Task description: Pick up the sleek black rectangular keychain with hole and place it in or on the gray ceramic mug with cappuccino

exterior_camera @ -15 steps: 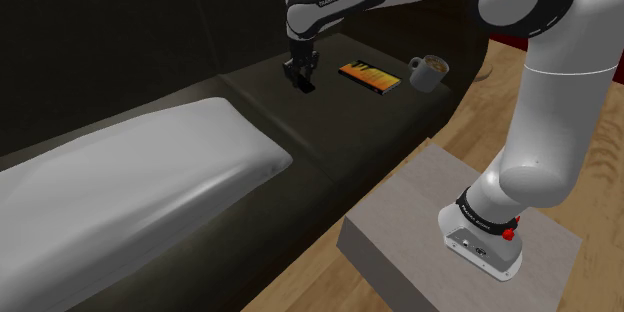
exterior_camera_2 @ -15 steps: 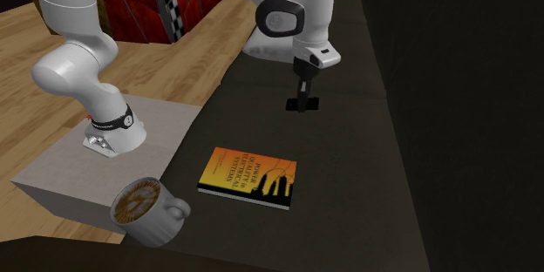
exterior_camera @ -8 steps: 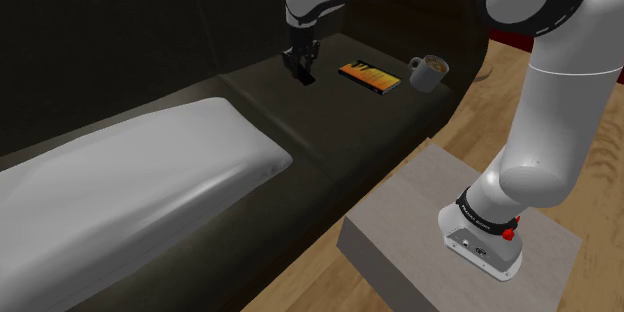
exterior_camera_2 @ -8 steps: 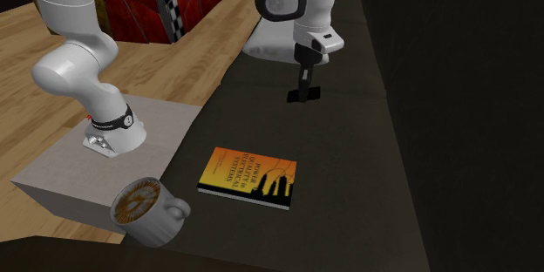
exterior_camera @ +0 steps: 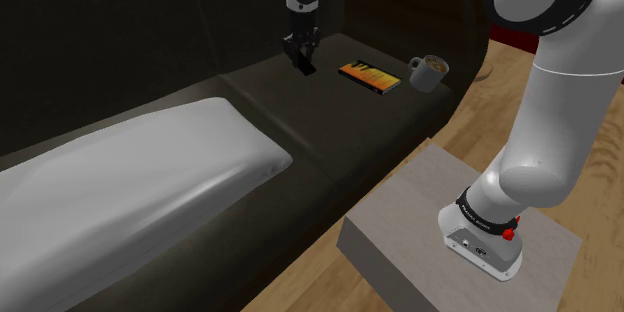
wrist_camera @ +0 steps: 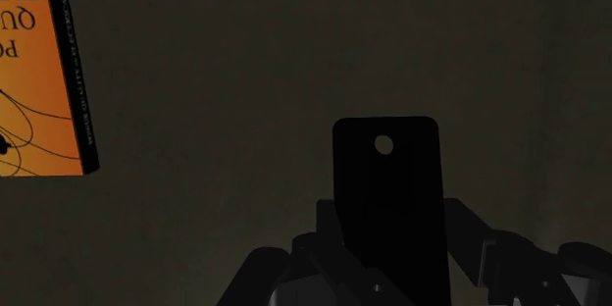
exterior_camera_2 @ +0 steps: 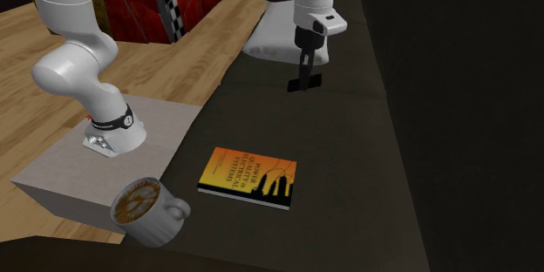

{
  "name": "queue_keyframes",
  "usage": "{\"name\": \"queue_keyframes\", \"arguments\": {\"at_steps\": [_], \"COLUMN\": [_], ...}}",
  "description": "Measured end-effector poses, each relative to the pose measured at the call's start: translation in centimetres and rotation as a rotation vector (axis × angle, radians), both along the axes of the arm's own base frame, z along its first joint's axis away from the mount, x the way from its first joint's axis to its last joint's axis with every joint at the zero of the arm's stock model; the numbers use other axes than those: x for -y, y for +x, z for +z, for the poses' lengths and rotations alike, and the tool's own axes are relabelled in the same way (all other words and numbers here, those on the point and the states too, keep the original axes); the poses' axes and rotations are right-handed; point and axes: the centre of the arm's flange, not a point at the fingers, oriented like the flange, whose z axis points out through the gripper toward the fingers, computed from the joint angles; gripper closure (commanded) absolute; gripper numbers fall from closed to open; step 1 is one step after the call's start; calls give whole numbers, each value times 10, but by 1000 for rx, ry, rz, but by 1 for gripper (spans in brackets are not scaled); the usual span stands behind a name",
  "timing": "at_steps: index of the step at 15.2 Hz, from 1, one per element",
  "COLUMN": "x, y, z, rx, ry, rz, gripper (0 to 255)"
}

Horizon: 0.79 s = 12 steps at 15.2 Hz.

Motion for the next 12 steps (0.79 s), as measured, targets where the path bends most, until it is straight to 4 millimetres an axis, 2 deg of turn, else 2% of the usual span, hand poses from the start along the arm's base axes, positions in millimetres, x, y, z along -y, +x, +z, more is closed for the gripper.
{"name": "queue_keyframes", "arguments": {"at_steps": [10,12], "x": [-1,14], "y": [1,-6], "z": [53,56], "rx": [0,0], "ry": [0,0], "rz": [0,0], "gripper": [255,255]}}
